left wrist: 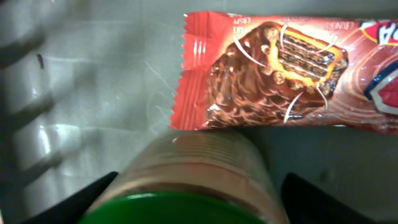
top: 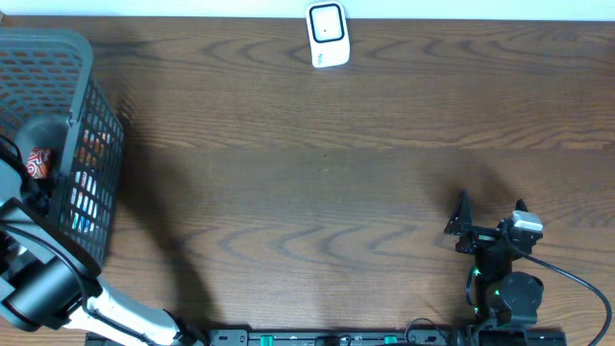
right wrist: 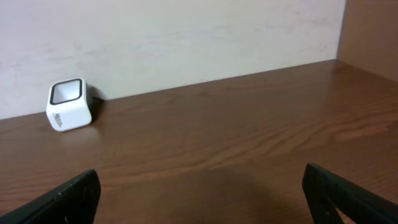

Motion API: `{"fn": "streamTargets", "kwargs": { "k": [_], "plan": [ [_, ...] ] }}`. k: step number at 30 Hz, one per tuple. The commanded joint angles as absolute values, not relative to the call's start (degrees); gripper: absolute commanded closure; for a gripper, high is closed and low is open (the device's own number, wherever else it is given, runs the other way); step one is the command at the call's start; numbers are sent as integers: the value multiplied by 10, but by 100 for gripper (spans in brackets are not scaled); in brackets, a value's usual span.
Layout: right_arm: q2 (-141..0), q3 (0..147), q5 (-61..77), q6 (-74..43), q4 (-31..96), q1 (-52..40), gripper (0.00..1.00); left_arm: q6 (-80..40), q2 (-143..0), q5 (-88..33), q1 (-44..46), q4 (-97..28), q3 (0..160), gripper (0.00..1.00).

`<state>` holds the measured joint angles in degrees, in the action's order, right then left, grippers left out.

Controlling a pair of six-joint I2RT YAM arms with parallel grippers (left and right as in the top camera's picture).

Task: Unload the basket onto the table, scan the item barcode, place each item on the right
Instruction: 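Lower the left gripper and grasp the green-capped bottle, then lift the bottle out of the basket and carry it toward the scanner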

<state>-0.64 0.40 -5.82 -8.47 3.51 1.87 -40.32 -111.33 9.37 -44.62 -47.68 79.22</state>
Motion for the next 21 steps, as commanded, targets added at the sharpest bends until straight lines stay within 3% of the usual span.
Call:
{"fn": "streamTargets", "kwargs": {
  "k": [1,5,13,21],
  "plan": [
    [-5,3,-61,-78,36,20,1,-405,-1136,92,-448,-480,782,26],
    [-5,3,-61,-79,36,20,1,-405,-1120,92,-448,-489,787,35],
    [-5,3,-61,-78,36,20,1,-406,-1059,86,-448,-511,794,36],
    [-5,3,-61,-78,36,20,1,-406,-942,7,-448,-512,797,36]
  ]
}}
